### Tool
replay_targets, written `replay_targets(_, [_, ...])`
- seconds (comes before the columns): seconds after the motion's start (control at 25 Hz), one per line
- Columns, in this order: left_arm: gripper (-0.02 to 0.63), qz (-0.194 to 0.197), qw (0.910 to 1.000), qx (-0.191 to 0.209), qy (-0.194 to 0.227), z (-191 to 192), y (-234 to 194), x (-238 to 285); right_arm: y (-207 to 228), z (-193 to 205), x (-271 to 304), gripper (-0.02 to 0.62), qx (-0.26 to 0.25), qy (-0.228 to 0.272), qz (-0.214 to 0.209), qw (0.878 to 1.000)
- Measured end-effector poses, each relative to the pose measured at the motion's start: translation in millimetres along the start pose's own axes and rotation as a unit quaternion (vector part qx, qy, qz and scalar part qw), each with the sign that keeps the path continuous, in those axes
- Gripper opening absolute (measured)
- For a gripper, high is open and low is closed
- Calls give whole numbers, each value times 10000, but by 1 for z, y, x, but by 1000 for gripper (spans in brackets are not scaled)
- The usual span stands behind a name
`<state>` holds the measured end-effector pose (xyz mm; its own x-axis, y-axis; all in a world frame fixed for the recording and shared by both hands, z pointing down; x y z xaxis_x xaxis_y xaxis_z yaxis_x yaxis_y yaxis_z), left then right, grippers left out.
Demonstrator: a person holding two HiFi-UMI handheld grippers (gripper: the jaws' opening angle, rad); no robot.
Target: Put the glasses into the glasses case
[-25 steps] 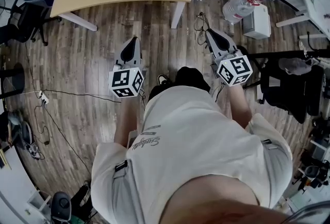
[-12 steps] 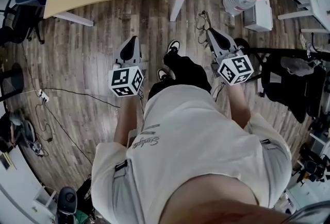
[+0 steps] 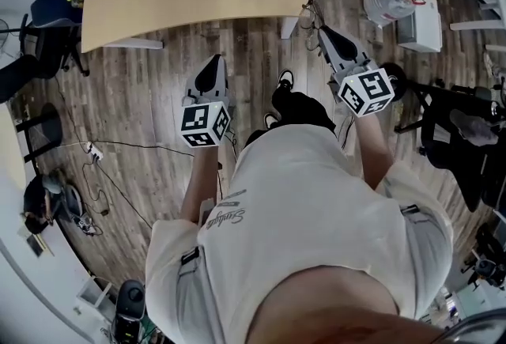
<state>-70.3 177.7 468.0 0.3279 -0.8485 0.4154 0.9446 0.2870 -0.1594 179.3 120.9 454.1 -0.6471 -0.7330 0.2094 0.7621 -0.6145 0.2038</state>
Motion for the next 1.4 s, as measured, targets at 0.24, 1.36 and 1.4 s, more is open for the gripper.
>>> replay_targets(0.24, [15,7,9999,42,163,-50,-11,54,36,-30,47,11,24,193,-134,9997])
replay_targets(1.36, [15,687,9973,233,126,-109,-84,128,46,-50,110,11,237,58,590,9980])
replay_targets(1.4, [15,716,9969,254,192,-116,-92,130,43,-53,116,11,209,72,629,9978])
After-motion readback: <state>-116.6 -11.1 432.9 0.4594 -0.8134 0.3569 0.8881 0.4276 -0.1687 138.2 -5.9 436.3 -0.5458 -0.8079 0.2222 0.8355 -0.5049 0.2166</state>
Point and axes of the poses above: the fingertips, and each gripper's own axes: x forward along the fingers, y to its right, z out of its underside, the point moved 2 cm from there along -x, backward along the fingers, and after that the axes turned 2 degrees about -y, right-handed, at the moved point
